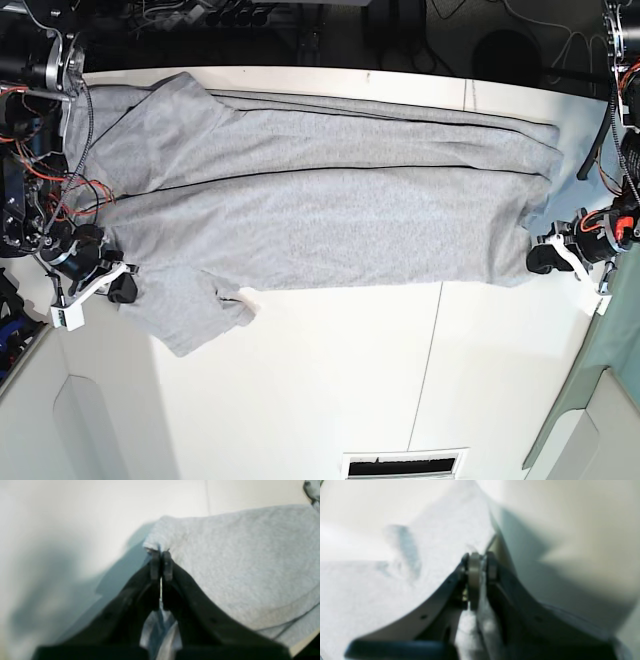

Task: Layout the t-shirt on the table in an organized manner, then fold the t-shirt properly
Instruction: 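Lift the side edge and fold it over the shirt body with both grippers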

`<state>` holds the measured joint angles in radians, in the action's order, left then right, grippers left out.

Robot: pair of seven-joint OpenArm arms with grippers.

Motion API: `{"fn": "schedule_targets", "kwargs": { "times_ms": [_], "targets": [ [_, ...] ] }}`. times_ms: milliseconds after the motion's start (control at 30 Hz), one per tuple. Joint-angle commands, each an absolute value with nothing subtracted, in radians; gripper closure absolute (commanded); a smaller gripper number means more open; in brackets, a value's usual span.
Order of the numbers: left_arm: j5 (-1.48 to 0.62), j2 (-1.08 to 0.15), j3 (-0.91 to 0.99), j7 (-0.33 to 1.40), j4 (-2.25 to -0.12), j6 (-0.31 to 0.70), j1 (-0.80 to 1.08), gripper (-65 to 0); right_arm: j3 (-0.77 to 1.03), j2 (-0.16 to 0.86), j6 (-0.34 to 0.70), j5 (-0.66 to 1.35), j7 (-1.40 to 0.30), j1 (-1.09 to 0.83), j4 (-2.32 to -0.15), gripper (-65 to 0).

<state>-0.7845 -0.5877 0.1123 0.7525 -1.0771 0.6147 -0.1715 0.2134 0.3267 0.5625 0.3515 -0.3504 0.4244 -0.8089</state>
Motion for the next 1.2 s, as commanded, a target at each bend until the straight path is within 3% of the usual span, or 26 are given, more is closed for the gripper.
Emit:
{"fn": "schedule_targets", "kwargs": {
  "times_ms": [0, 233, 567, 867, 1167],
  "targets": [
    [-0.808, -0.62, 0.118, 0.746, -1.112, 0.626, -0.17, 0.0, 0.231, 0.348, 0.573, 0.381, -0.349, 0.413, -0.869, 0.0],
    [-0.85, -0.707, 0.118, 0.762, -1.246, 0.625, -0.07, 0.0, 0.354, 0.352, 0.573, 0.481, -0.446, 0.202, -1.184, 0.0],
    [-0.937, -0.805, 0.118, 0.831, -1.324, 0.625, 0.018, 0.0, 0.431, 0.355, 0.577, 0.614, -0.519, -0.035, -1.461, 0.0],
    [-1.024, -0.81, 0.118, 0.933, -1.324, 0.658, 0.023, 0.0, 0.434, 0.354, 0.577, 0.625, -0.532, -0.211, -1.649, 0.0],
    [-1.085, -0.815, 0.118, 0.943, -1.348, 0.698, 0.121, 0.0, 0.508, 0.354, 0.577, 0.638, -0.531, -0.331, -1.689, 0.0]
  ]
}}
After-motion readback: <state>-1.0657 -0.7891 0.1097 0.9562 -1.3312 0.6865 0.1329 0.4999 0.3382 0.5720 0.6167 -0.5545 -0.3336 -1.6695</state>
